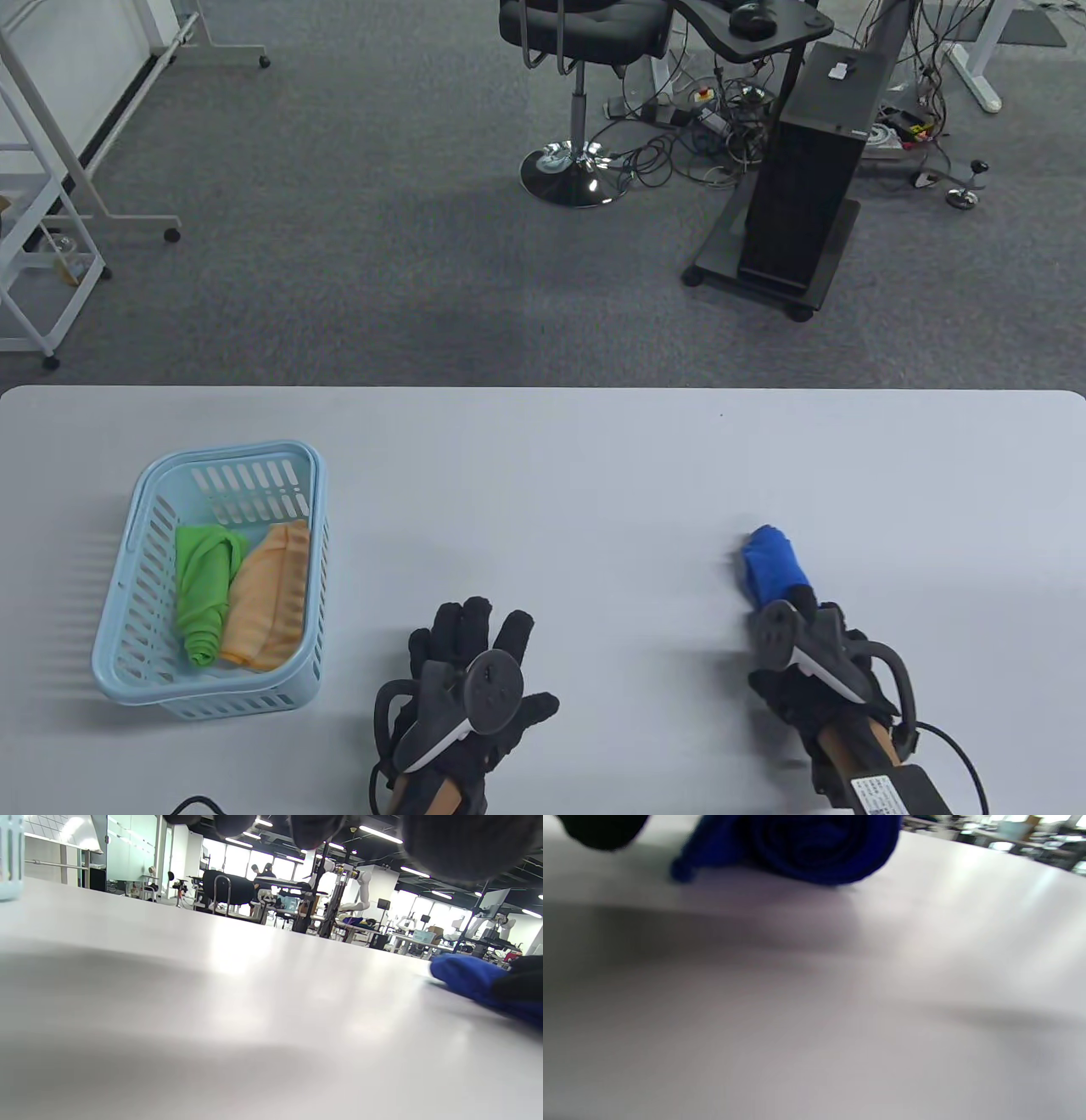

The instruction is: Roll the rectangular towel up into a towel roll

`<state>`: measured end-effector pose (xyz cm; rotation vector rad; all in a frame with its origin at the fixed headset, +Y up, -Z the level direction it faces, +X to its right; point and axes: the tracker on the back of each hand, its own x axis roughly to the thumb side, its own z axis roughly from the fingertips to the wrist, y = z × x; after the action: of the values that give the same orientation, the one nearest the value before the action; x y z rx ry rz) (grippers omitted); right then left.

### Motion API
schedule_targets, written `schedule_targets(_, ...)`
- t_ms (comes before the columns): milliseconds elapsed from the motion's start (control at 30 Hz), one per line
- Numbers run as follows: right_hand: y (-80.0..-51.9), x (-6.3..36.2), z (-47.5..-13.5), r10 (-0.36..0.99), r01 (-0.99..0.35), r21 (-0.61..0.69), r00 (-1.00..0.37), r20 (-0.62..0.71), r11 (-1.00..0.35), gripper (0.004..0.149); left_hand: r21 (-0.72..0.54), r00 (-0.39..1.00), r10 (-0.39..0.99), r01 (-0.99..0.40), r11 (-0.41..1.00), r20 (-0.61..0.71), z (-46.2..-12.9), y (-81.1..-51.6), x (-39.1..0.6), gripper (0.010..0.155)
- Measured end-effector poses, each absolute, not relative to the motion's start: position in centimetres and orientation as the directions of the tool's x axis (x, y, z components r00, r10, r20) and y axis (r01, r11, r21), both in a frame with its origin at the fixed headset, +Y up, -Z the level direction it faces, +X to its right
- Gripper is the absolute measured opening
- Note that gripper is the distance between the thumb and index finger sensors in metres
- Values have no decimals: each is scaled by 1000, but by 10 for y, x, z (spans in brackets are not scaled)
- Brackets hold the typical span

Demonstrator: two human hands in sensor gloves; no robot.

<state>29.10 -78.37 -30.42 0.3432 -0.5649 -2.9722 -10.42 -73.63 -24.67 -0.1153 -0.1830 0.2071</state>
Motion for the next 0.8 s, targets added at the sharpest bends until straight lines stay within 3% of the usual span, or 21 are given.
schedule_targets(400, -785, 406, -307, -15, -178, 293, -832, -554, -939, 87, -149, 965, 218, -197, 969, 148, -247, -736, -107, 91)
schedule_targets(800, -792, 436, -321, 119, -302, 226, -802, -585, -926, 87, -183, 972, 195, -170, 968, 131, -250, -742, -103, 90)
